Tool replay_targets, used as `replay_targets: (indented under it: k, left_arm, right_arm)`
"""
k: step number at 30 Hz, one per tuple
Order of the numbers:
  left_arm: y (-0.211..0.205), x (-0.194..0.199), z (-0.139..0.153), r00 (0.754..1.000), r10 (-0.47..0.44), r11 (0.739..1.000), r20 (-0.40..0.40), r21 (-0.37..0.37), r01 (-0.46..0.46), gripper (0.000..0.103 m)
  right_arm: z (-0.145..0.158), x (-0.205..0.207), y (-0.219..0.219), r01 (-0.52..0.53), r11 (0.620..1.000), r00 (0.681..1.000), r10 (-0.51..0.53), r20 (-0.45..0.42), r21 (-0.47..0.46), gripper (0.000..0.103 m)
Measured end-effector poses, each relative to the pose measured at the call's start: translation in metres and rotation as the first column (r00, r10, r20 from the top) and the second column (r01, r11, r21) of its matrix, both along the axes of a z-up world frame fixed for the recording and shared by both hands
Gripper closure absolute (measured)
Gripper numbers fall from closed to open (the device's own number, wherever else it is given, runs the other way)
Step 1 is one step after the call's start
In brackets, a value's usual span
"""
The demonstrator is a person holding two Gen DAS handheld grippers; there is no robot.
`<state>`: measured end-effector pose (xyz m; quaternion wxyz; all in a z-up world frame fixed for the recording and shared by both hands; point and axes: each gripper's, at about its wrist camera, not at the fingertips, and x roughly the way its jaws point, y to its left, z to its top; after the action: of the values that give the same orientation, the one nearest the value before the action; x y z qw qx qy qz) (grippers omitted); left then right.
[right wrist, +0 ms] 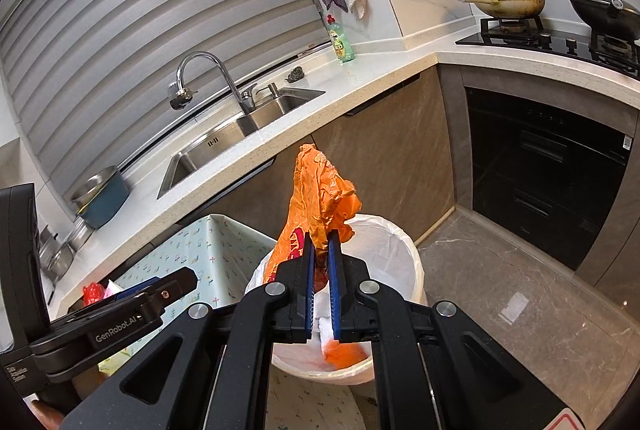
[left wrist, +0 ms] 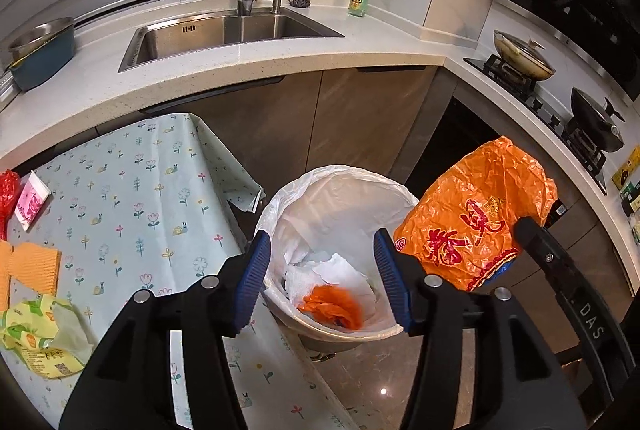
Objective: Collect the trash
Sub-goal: 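Carry the orange bag over the bin and open the left tool while the right tool drops another orange bag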
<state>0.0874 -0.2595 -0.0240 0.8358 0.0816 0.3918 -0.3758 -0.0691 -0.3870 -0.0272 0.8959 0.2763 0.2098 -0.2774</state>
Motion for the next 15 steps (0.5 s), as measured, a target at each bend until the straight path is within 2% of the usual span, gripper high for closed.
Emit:
replay_targets:
  k: [12,15]
  left_arm:
    - [0.016,0.005,0.006,0.998,0.050,0.999,0.022,-0.007,-0.050,0.052]
    - [0.021,0.008,0.007,0.997,0.067,0.998,0.035,-0.005,-0.067,0.048]
  right_arm:
    - [0.000,0.017,0.002,-0.024,1.000,1.000,0.024,-0.015,-0.009,0.096]
    - [0.000,0.023,0.004,-0.031,0.999,0.999,0.030,-0.019,-0.013,0.096]
